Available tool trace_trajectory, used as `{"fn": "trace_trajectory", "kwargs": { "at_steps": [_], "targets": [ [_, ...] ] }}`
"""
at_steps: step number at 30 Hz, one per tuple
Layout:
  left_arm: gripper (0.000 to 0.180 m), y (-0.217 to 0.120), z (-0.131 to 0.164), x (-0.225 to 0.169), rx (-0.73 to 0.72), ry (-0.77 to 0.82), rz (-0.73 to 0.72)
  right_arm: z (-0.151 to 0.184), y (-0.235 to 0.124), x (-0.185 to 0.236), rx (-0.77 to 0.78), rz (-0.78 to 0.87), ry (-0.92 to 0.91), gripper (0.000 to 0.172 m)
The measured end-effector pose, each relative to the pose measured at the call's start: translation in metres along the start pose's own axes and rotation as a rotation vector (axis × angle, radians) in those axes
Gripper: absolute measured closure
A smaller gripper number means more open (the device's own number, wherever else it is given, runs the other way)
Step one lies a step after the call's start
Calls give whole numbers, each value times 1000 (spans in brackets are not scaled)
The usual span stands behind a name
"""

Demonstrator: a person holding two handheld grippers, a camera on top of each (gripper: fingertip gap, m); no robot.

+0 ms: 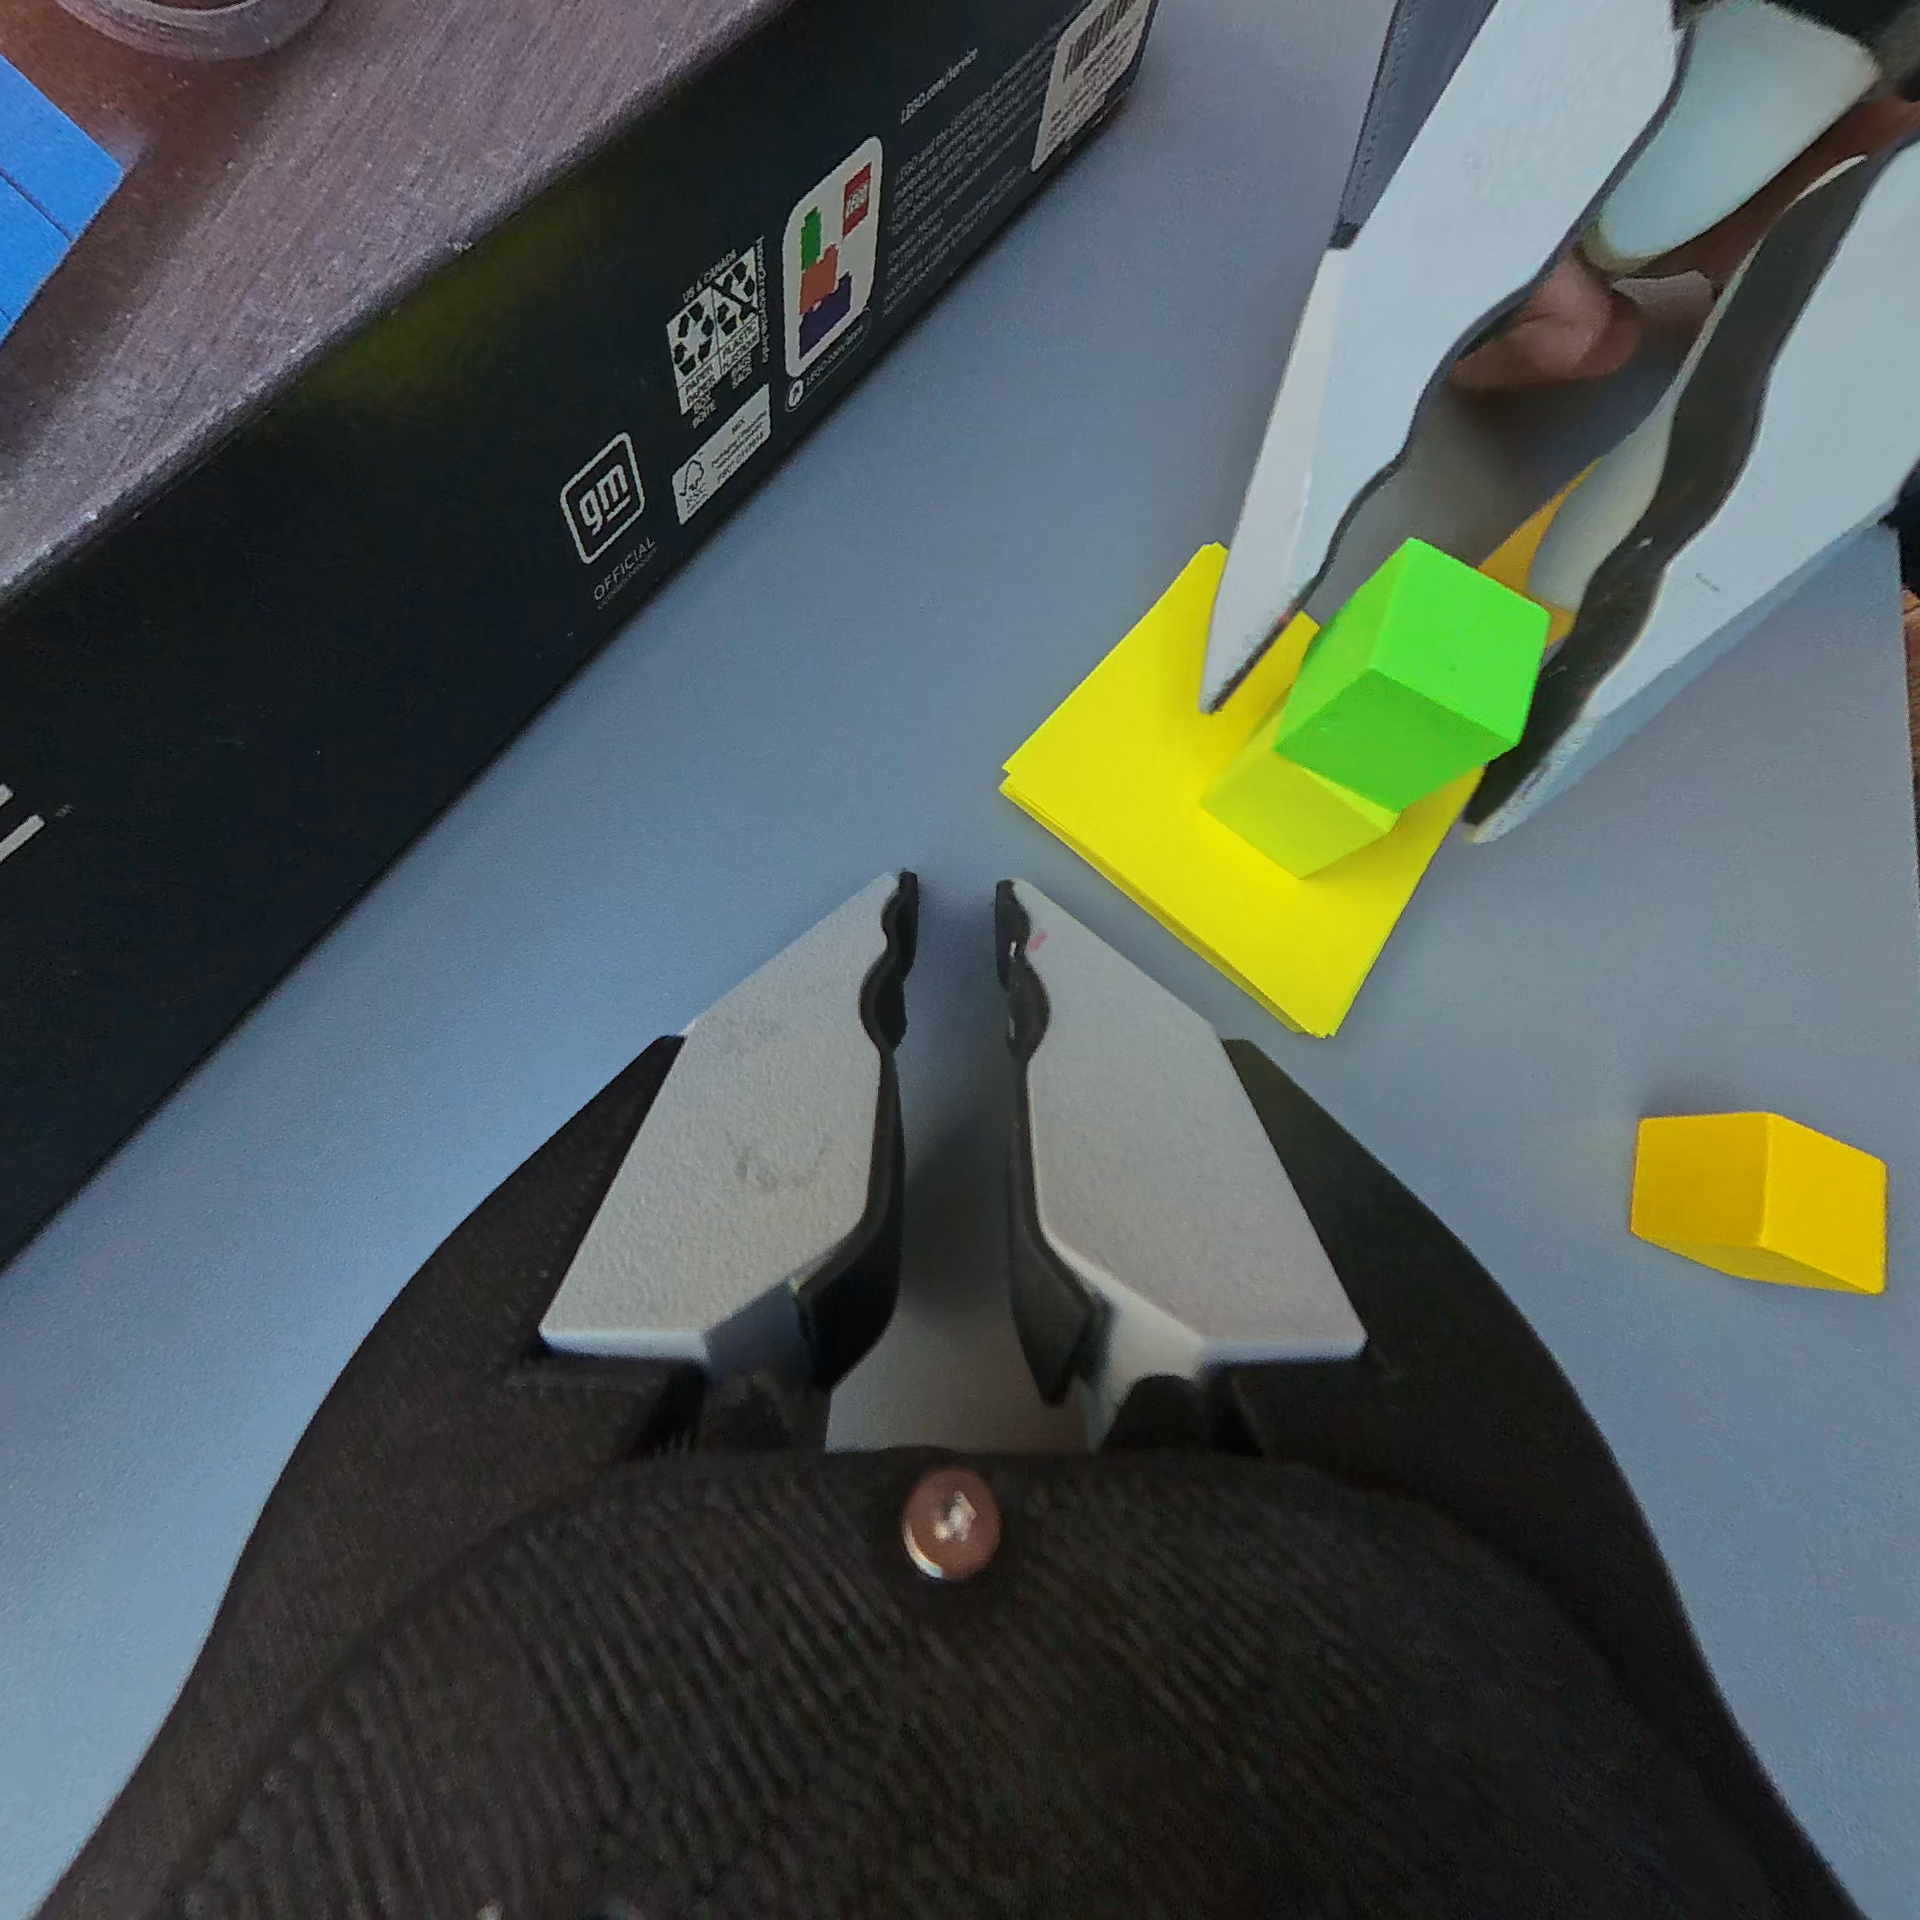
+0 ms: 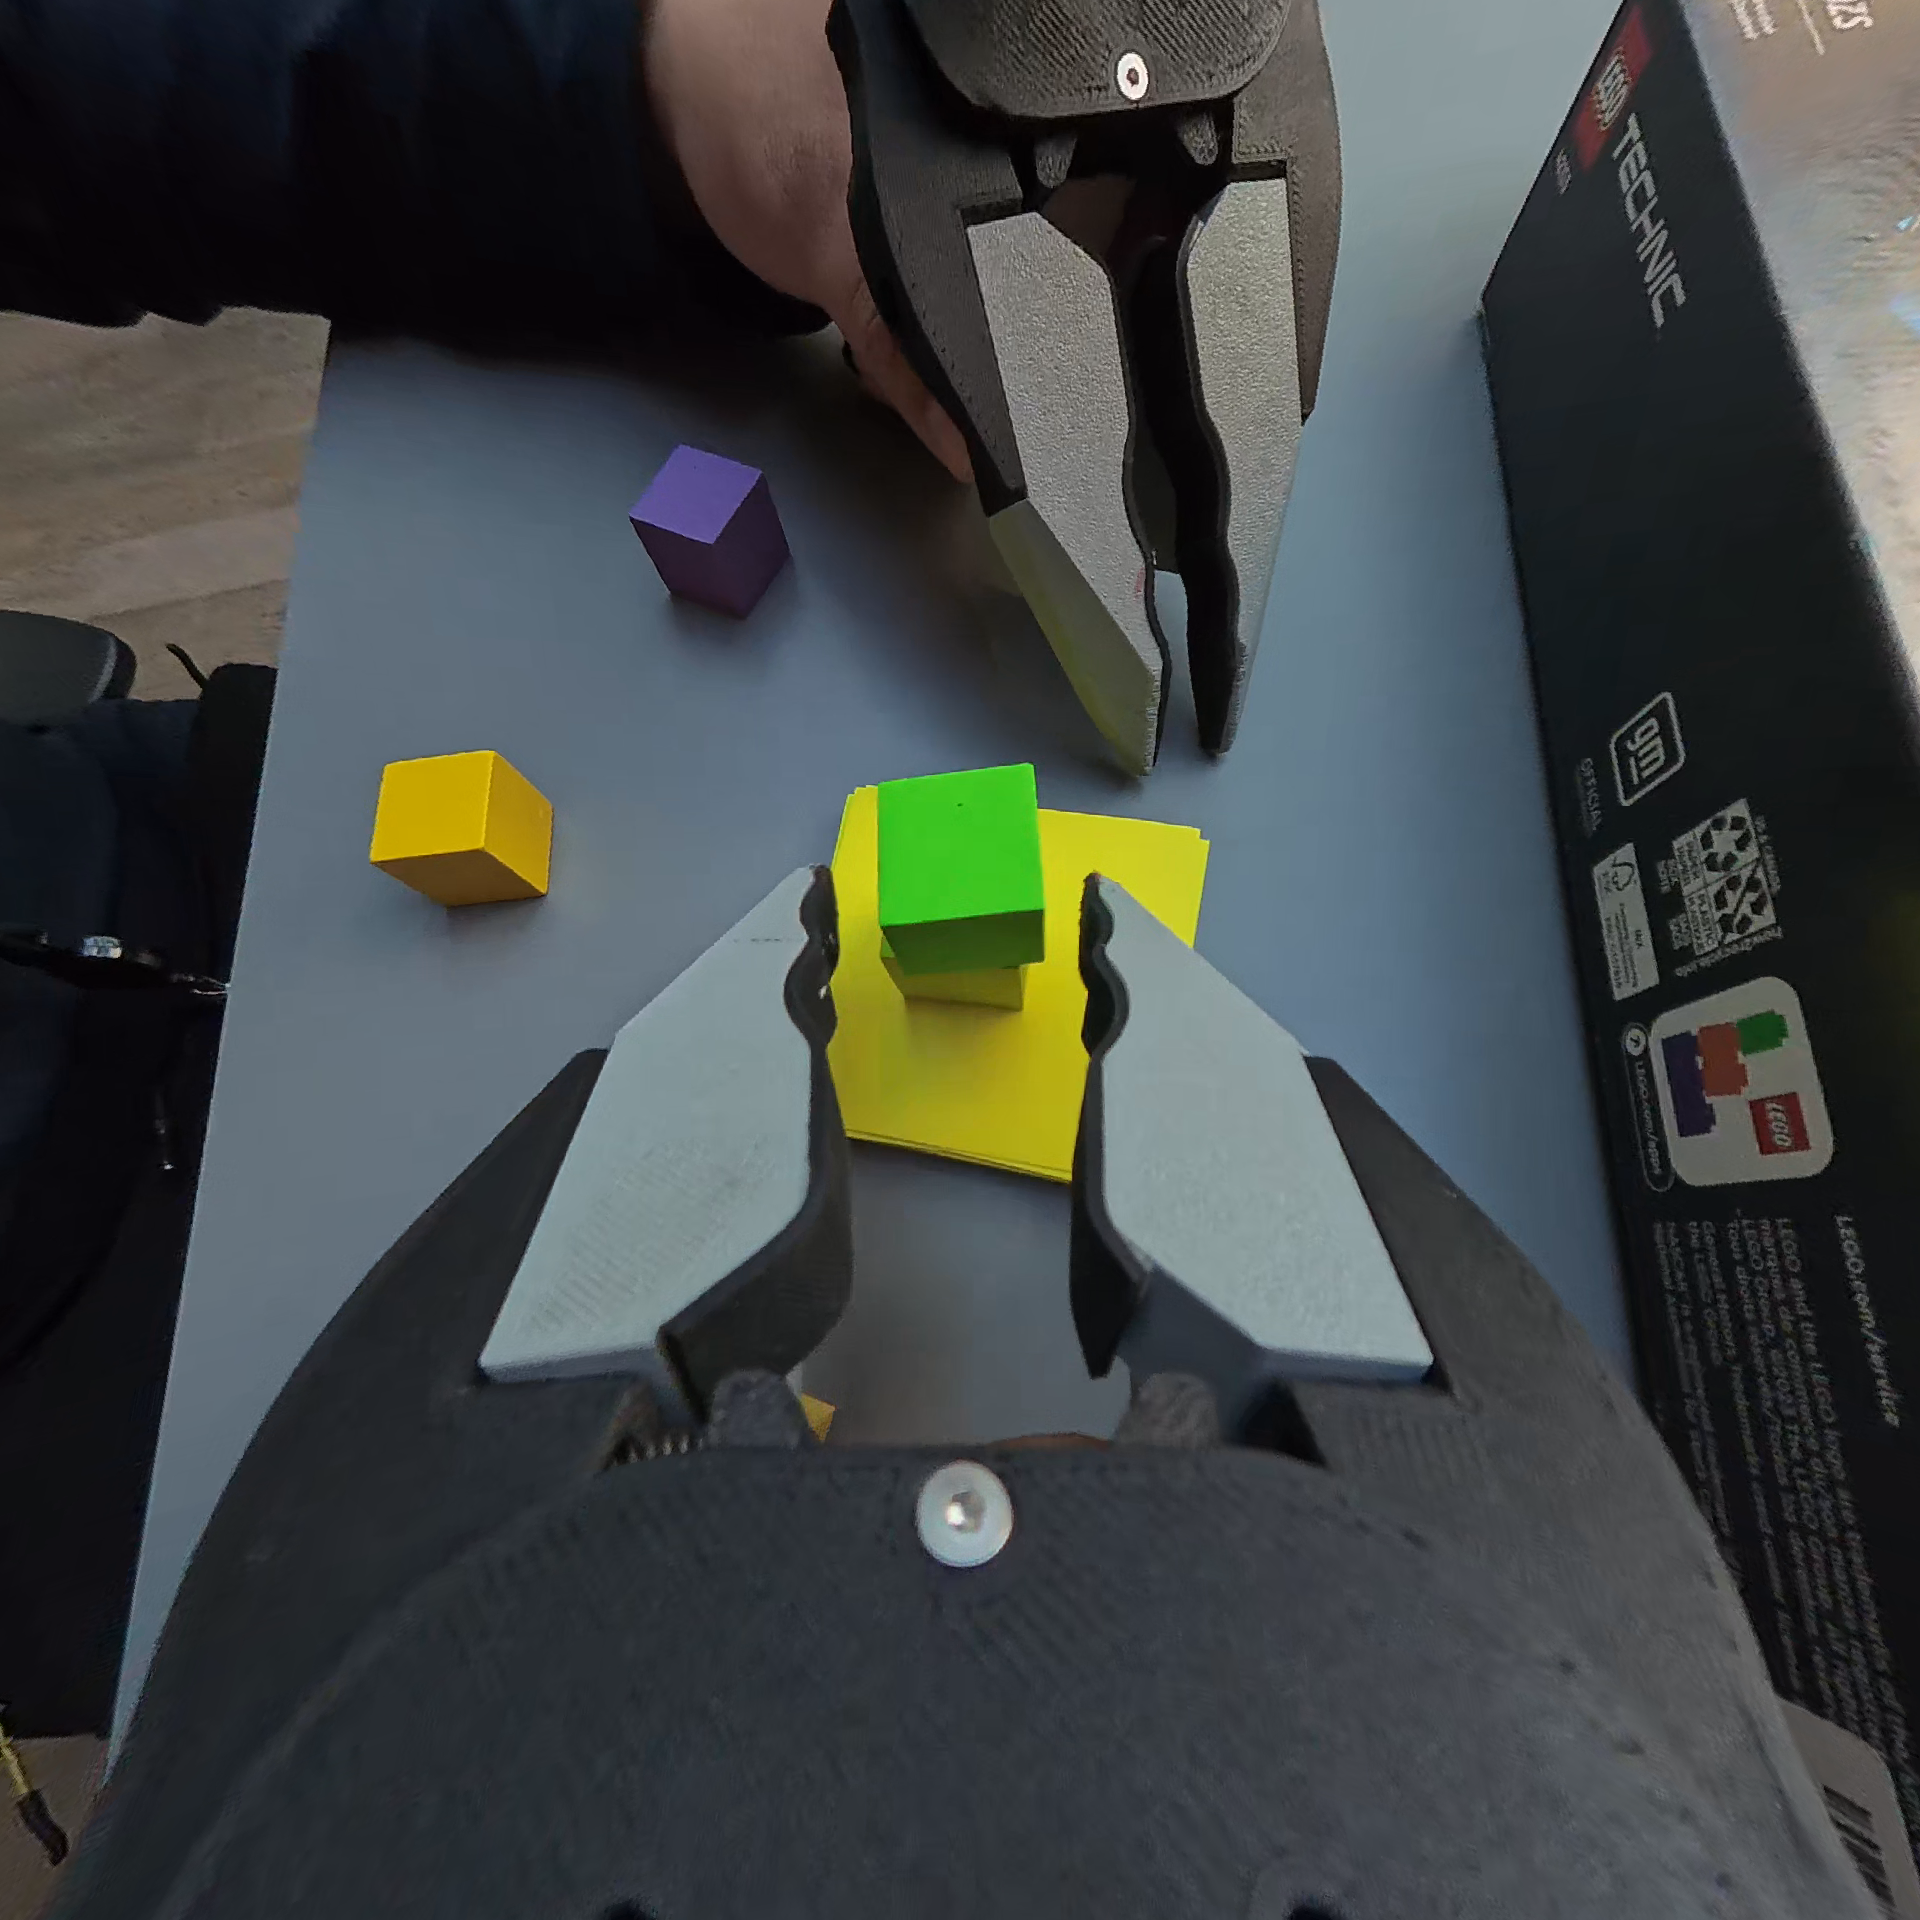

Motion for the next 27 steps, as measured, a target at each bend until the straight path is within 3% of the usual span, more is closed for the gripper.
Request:
{"fn": "trace_trajectory", "kwargs": {
  "at_steps": [8, 17, 23, 27],
  "targets": [
    [167, 0, 0, -1, -1, 6, -1, -6, -12, 0, -56, 21, -6, 126],
    [166, 0, 0, -1, -1, 10, 0, -19, -50, 0, -239, 50, -15, 126],
    [166, 0, 0, -1, -1, 3, 7, 18, -64, 19, -26, -14, 39, 129],
    [165, -1, 0, -1, -1, 0, 13, 29, -68, 42, -71, -5, 73, 126]
  ]
}}
Point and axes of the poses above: each gripper's, where its closed fingertips meet, y out along the fingers, z out of its underside, x = y × z across the jaws, the point moved 6 cm from there along -y, back along the fingers, and after that the axes turned 10 degrees about -z, right-handed, at the moved point
